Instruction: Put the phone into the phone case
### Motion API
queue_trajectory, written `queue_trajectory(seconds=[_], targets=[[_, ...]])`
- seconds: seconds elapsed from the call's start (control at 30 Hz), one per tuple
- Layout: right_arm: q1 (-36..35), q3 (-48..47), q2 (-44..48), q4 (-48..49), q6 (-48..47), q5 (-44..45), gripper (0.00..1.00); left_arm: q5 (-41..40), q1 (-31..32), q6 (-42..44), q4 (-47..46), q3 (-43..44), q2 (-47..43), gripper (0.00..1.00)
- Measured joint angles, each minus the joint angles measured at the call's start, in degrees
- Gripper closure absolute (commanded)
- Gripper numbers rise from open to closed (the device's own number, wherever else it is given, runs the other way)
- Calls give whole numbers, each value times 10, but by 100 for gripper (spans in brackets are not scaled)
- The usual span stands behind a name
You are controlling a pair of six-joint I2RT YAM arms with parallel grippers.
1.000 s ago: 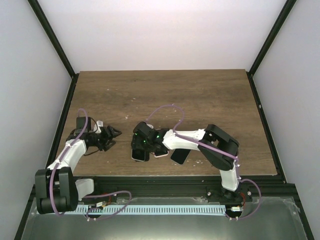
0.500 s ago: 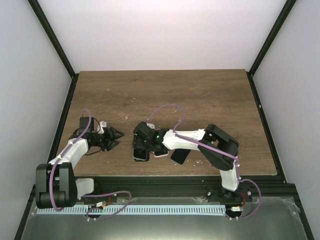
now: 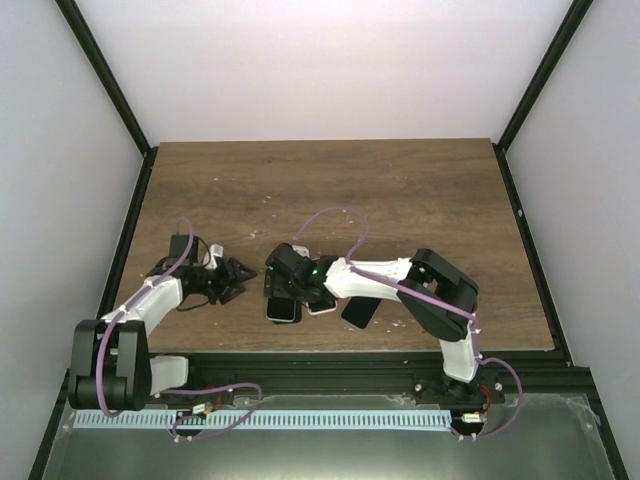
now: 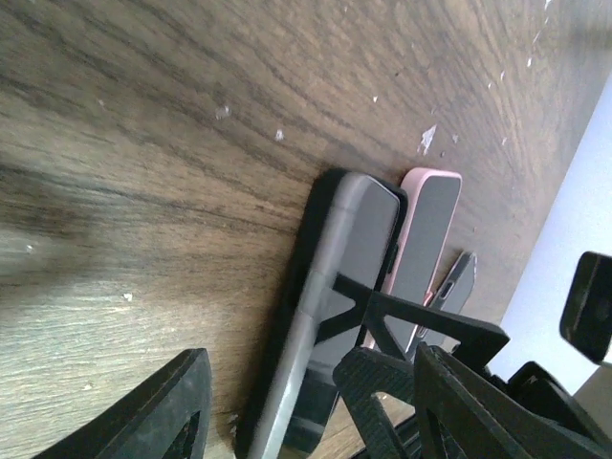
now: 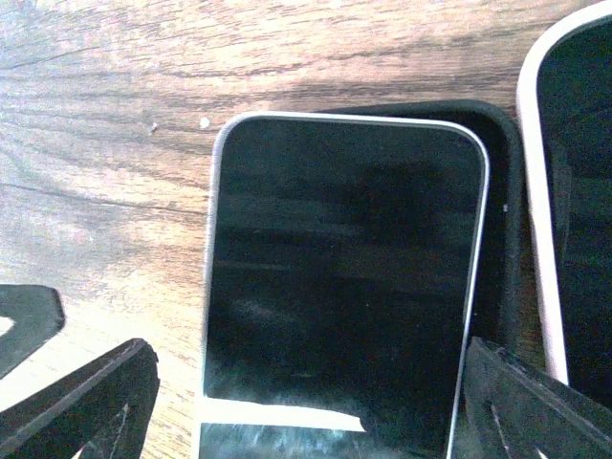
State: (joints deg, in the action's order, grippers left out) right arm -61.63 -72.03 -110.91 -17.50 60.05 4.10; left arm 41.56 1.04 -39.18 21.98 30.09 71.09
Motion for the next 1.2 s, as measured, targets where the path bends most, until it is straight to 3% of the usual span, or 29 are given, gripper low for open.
queue_trajectory(seconds=[0.2,0.43,0.6,1.2], targets=[[0,1,11,0,-12,-6,13,-4,24,-10,-26,-21,6,46],[8,56,60,24,-30,-17,42,-14,44,-15,-49,-35,26,60],[17,100,85,39,-37,-28,53,-23,63,-22,-65,-43,39,66],[19,104,73,36,-37,-41,54,-33,96,-32,-76,-68,41,75]])
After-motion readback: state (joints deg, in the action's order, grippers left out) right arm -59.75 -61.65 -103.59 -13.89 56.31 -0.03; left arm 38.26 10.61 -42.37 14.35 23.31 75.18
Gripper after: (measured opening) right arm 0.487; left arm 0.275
